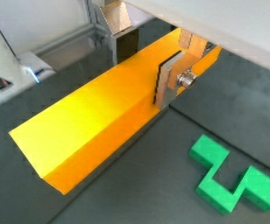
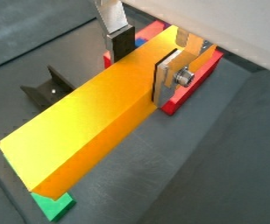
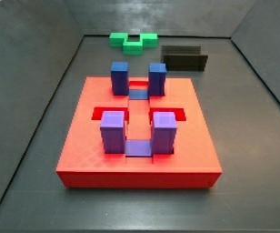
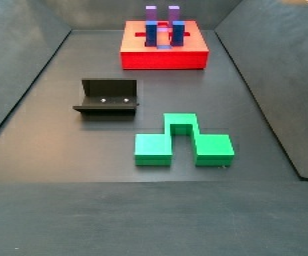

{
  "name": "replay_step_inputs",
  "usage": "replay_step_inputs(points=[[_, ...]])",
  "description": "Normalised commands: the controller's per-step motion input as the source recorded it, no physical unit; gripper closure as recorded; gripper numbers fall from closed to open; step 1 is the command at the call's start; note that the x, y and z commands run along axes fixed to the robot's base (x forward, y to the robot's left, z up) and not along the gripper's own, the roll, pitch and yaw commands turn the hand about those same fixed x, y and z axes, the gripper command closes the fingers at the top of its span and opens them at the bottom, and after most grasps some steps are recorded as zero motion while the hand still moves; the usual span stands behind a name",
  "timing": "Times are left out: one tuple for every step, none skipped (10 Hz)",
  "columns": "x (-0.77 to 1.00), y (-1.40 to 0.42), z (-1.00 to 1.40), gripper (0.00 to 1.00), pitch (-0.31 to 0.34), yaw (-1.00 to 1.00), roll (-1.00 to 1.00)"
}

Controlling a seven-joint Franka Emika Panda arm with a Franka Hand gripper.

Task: Pick up the yellow object. Move up. Move to above the board. Insert the yellow object.
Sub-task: Move to above the board.

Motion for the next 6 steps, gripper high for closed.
replay_step_inputs(points=[[0.02, 0.0, 0.3, 1.0, 0.055, 0.0, 0.01], [0.71, -1.4, 0.2, 1.0, 0.031, 0.0, 0.09], [0.71, -1.4, 0.17, 1.0, 0.059, 0.01, 0.12], [0.75, -1.4, 0.16, 1.0, 0.099, 0.02, 0.1], [0.78, -1.4, 0.17, 1.0, 0.109, 0.0, -0.02], [0.77, -1.4, 0.17, 1.0, 0.11, 0.0, -0.02]])
